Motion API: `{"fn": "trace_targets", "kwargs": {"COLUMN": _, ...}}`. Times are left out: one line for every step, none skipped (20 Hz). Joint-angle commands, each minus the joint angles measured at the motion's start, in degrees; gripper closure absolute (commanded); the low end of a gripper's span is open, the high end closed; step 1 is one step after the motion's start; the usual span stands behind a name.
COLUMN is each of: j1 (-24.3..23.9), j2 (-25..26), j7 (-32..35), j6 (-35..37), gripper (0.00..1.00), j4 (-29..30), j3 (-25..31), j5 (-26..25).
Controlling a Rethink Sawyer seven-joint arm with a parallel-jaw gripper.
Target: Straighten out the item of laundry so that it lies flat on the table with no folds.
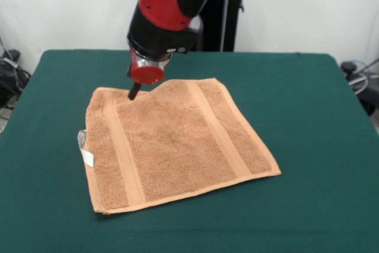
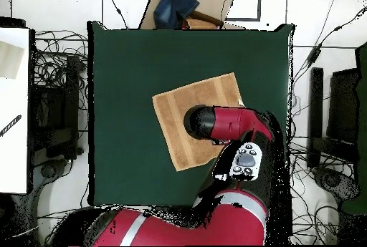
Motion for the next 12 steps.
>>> {"fn": "trace_targets", "kwargs": {"j1": -0.71, "j2": 3.09, "j7": 4.6, "j6": -4.99, "gripper": 0.0, "j4": 4.15, "j3": 4.04, "j5": 2.68}}
{"fn": "trace_targets", "kwargs": {"j1": -0.48, "j2": 3.27, "j7": 4.87, "j6": -5.08, "gripper": 0.0, "j4": 4.14, "j3": 3.94, "j5": 2.79}}
{"fn": "trace_targets", "kwargs": {"j1": -0.33, "j2": 3.69, "j7": 5.13, "j6": -5.27, "gripper": 0.0, "j4": 3.97, "j3": 3.83, "j5": 2.84}}
{"fn": "trace_targets", "kwargs": {"j1": -0.17, "j2": 4.11, "j7": 5.4, "j6": -5.46, "gripper": 0.0, "j4": 3.8, "j3": 3.71, "j5": 2.9}}
{"fn": "trace_targets", "kwargs": {"j1": -0.55, "j2": 4.11, "j7": 5.09, "j6": -5.63, "gripper": 0.0, "j4": 3.85, "j3": 3.81, "j5": 2.94}}
{"fn": "trace_targets", "kwargs": {"j1": -0.63, "j2": 4.27, "j7": 5.01, "j6": -5.69, "gripper": 0.0, "j4": 3.78, "j3": 3.86, "j5": 3.04}}
{"fn": "trace_targets", "kwargs": {"j1": -0.62, "j2": 4.48, "j7": 5.04, "j6": -5.69, "gripper": 0.0, "j4": 3.66, "j3": 3.83, "j5": 3.1}}
{"fn": "trace_targets", "kwargs": {"j1": -0.5, "j2": 4.66, "j7": 5.11, "j6": -5.61, "gripper": 0.0, "j4": 3.45, "j3": 3.7, "j5": 3.12}}
{"fn": "trace_targets", "kwargs": {"j1": -0.46, "j2": 4.69, "j7": 5.09, "j6": -5.52, "gripper": 0.0, "j4": 3.37, "j3": 3.64, "j5": 3.17}}
{"fn": "trace_targets", "kwargs": {"j1": -0.41, "j2": 4.72, "j7": 5.06, "j6": -5.42, "gripper": 0.0, "j4": 3.3, "j3": 3.58, "j5": 3.22}}
{"fn": "trace_targets", "kwargs": {"j1": -0.28, "j2": 4.79, "j7": 5.16, "j6": -5.25, "gripper": 0.0, "j4": 3.23, "j3": 3.51, "j5": 3.26}}
{"fn": "trace_targets", "kwargs": {"j1": -0.12, "j2": 4.82, "j7": 5.27, "j6": -5.07, "gripper": 0.0, "j4": 3.19, "j3": 3.38, "j5": 3.29}}
